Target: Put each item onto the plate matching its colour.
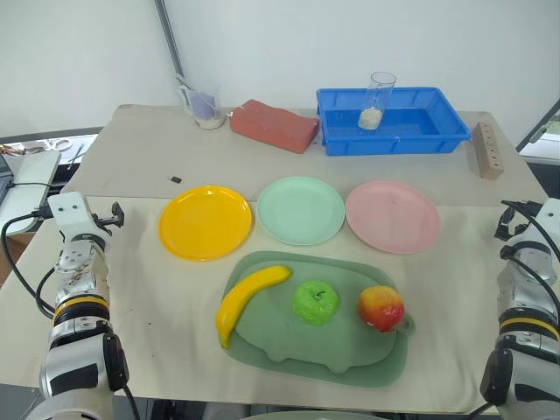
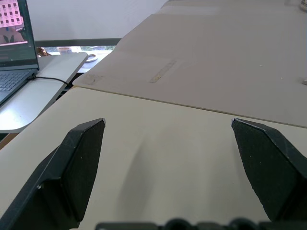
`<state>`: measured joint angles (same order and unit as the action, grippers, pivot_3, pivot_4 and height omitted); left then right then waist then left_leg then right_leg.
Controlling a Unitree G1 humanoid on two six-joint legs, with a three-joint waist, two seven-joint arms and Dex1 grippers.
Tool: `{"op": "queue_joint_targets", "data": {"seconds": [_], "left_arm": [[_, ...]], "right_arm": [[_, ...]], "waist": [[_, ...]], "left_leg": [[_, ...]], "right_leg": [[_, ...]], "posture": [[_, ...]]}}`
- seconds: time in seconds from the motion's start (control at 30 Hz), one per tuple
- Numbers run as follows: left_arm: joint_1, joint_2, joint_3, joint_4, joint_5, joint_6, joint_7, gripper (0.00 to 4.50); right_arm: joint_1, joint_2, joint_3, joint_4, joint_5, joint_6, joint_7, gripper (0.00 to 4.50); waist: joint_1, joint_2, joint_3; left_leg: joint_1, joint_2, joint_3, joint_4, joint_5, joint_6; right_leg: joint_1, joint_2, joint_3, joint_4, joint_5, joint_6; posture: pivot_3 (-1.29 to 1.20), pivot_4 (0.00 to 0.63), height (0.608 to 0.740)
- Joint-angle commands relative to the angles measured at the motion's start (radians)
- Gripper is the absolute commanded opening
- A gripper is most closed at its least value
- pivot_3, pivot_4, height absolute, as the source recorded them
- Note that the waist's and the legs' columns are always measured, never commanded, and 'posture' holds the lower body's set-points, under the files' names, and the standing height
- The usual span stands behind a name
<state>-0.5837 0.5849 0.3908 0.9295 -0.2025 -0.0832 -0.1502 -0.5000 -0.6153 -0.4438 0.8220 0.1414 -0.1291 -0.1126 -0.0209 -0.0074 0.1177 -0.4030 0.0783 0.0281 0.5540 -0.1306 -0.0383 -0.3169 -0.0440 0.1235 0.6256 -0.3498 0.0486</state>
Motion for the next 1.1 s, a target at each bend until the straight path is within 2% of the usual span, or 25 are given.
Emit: {"op": "queue_joint_targets", "data": {"seconds": [0.03,0.1,0.17,0.27,0.47,0.67,0.77,0.87,1.1], "left_arm": [[-0.011,0.026,0.011,-0.056,-0.011,0.002,-0.011,4.50],[0.003,0.037,0.008,-0.097,-0.015,0.010,-0.042,4.50],[0.031,0.044,-0.012,-0.197,-0.035,0.039,-0.142,4.50],[0.100,0.068,-0.066,-0.417,-0.069,0.132,-0.307,4.50],[0.272,0.187,-0.179,-0.931,-0.240,0.469,-0.604,4.50],[0.370,0.272,-0.322,-1.317,-0.352,0.720,-0.717,4.50],[0.386,0.283,-0.388,-1.394,-0.352,0.773,-0.732,4.50],[0.375,0.287,-0.469,-1.394,-0.289,0.768,-0.739,4.50],[0.339,0.265,-0.608,-1.386,-0.187,0.780,-0.726,4.50]], "right_arm": [[-0.003,-0.011,-0.011,-0.050,0.005,-0.011,-0.006,4.45],[0.002,-0.010,-0.007,-0.061,0.003,-0.006,-0.002,4.45],[-0.006,-0.015,0.004,-0.076,0.005,0.005,0.026,4.45],[-0.033,-0.022,0.040,-0.124,0.024,0.042,0.147,4.45],[-0.048,-0.035,0.211,-0.408,0.120,0.203,0.595,4.45],[0.003,-0.073,0.371,-0.822,0.325,0.493,0.958,4.45],[0.038,-0.103,0.434,-1.013,0.411,0.628,1.044,4.45],[0.064,-0.127,0.476,-1.172,0.488,0.731,1.090,4.45],[0.069,-0.146,0.519,-1.362,0.575,0.862,1.104,4.45]], "waist": [[0.000,0.000,0.000],[0.001,0.000,0.000],[-0.001,0.000,0.000],[-0.004,0.001,0.000],[-0.022,0.005,0.000],[-0.015,0.005,0.001],[-0.004,0.004,0.001],[0.005,0.003,0.002],[0.007,0.000,0.003]], "left_leg": [[0.000,0.000,0.000,0.000,0.000,0.000],[0.000,0.000,0.000,0.000,0.000,0.000],[0.000,0.000,0.000,0.000,0.000,0.000],[0.000,0.000,0.000,0.000,0.001,-0.001],[-0.001,0.000,0.000,-0.003,0.002,-0.004],[-0.001,0.001,0.000,-0.004,0.002,-0.004],[-0.002,0.001,0.000,-0.002,0.002,-0.004],[-0.001,0.001,-0.001,-0.001,0.002,-0.004],[-0.003,0.001,-0.001,-0.001,0.001,-0.003]], "right_leg": [[0.000,0.000,0.000,0.000,0.000,0.000],[0.000,0.000,0.000,0.000,0.000,0.000],[0.000,0.000,0.000,0.000,0.000,0.000],[0.000,0.000,0.000,0.000,0.000,0.000],[-0.001,0.000,0.000,0.001,0.000,0.000],[-0.001,0.001,0.000,0.000,0.000,0.000],[-0.001,0.001,0.000,-0.001,0.000,-0.001],[-0.004,0.000,0.000,-0.001,-0.001,-0.002],[-0.006,0.000,0.000,-0.002,-0.002,-0.004]], "posture": [[0.00,0.150,0.740],[0.00,0.150,0.740],[0.00,0.150,0.740],[0.00,0.150,0.740],[0.00,0.150,0.740],[0.00,0.150,0.740],[0.00,0.150,0.740],[0.00,0.150,0.740],[0.00,0.150,0.740]]}}
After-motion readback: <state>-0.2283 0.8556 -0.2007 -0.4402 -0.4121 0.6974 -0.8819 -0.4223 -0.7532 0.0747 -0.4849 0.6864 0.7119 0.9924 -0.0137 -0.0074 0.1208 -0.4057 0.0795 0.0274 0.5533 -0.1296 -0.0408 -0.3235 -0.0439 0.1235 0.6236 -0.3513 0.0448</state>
